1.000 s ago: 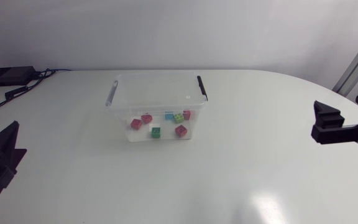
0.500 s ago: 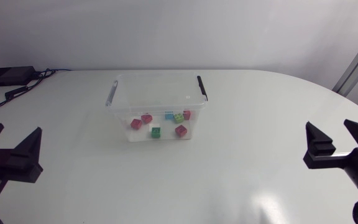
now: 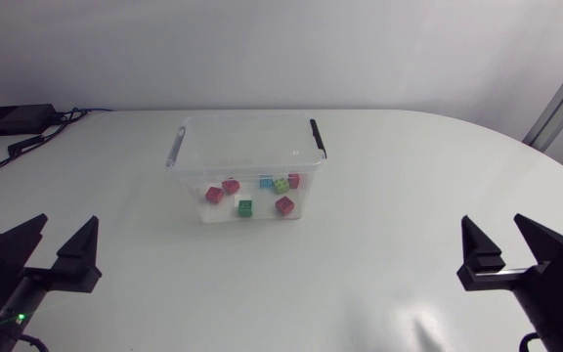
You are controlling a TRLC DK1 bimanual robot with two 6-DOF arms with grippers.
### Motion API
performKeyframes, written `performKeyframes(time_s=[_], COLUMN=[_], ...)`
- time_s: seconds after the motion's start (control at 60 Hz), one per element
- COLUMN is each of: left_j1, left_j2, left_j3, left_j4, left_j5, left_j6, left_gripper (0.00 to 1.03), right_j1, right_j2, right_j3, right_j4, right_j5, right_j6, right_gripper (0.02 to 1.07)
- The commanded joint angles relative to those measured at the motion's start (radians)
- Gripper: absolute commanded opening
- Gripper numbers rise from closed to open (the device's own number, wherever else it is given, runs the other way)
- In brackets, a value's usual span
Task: Place the duplo bricks in the container
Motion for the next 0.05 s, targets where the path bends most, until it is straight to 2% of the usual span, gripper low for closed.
performKeyframes(time_s=[0.0,0.033], left_j1=[-0.007,-0.007], left_j2=[-0.007,-0.007], left_j3=[-0.022,-0.022], left_j4=[0.02,0.02], left_j5=[-0.008,-0.008], left_j6=[-0.03,-0.03], left_gripper=[0.98,0.98], right_j1=[-0.008,-0.008], right_j2=[-0.011,-0.011], right_j3=[-0.022,-0.022], right_j4=[0.02,0.02], right_j5=[-0.005,-0.005], right_j6=[0.028,0.028], right_gripper=[1.02,1.02])
